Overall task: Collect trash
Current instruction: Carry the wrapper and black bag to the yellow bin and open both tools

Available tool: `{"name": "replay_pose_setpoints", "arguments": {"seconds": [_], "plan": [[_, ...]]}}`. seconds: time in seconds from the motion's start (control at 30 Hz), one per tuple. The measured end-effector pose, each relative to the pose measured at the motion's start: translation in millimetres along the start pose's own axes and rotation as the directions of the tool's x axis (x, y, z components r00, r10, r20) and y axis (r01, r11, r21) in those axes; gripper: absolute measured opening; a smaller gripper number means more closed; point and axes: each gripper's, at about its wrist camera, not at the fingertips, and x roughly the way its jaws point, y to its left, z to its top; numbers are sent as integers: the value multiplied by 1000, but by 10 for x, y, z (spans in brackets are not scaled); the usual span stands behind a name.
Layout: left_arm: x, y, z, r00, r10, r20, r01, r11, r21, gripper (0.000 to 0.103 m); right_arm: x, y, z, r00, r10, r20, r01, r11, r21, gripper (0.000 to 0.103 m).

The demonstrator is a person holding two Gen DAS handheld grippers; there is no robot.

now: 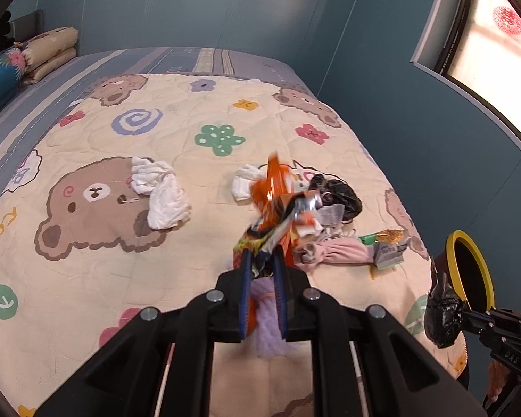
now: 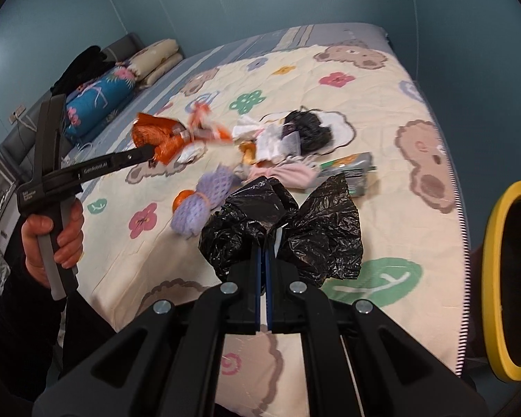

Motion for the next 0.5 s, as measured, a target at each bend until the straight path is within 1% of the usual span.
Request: {"name": "replay_pose_setpoints", "arguments": {"seconds": [0.07, 0.3, 0.33, 0.37, 0.5], "plan": [[15, -88, 8, 1000, -12, -3, 12, 1000, 12, 10, -46, -71, 4, 1000, -5, 10, 5, 1000, 11, 2], [88, -322, 17, 1000, -22, -22, 23, 998, 52, 5, -195, -269, -21, 999, -24, 35, 23, 999, 42, 2], [90, -346, 23, 1000, -23, -21, 24, 998, 56, 4, -214, -287, -25, 999, -25, 39, 23, 999, 43, 2], [86, -377, 31, 999, -27, -20, 28, 998, 60, 1, -224, -302, -26, 999, -27, 43, 25, 999, 46, 2], [51, -503, 72, 999, -39, -10, 39, 996, 81, 1, -303, -385, -34, 998, -32, 61, 28, 998, 63, 2]]}}
